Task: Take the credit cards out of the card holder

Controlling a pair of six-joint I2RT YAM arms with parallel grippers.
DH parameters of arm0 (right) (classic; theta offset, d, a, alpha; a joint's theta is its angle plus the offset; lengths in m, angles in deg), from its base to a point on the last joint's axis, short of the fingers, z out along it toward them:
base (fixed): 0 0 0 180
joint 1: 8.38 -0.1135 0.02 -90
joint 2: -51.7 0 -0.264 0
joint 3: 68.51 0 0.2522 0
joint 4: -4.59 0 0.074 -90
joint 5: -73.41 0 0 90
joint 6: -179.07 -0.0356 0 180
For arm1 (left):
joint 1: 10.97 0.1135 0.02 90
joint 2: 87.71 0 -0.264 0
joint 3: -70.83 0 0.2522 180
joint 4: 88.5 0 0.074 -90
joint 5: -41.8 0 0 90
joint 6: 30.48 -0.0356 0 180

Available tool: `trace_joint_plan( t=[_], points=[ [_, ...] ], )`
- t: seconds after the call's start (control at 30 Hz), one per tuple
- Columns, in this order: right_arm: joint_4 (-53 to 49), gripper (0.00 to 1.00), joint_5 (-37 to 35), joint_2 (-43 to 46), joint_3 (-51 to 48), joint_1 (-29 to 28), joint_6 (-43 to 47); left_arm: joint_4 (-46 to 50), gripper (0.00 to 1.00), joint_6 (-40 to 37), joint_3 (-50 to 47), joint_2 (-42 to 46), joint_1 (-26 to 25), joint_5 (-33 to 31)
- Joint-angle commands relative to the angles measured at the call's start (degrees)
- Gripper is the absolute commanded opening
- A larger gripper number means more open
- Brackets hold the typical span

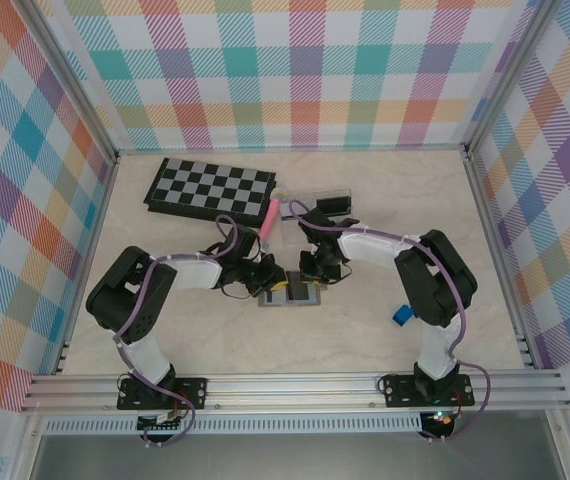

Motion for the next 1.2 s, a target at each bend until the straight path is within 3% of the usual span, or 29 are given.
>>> trace_joint_plan(
  t=[0.0,0.4,0.73,1.17],
  points=[
    [-2.1,0.19,-1.9,-2.3,-1.5,0.6,-0.5,1.3,0.0,-1.8,-1.1,2.7,1.3,0.3],
    [-0.9,0.21,3.7,3.6,1.4,1.1,3.8,2.7,0.0,-2.7,-1.1,2.6,1.8,0.1],
    [0.2,0.21,7.7,1.3,0.2,0.2,3.4,3.3,0.01,-2.9,-0.8,1.5,1.9,0.1],
    [-0.5,0.21,9.7,-3.0,1.0,0.2,3.8,0.1,0.15,-1.1,-0.6,0.2,1.9,1.8]
  ],
)
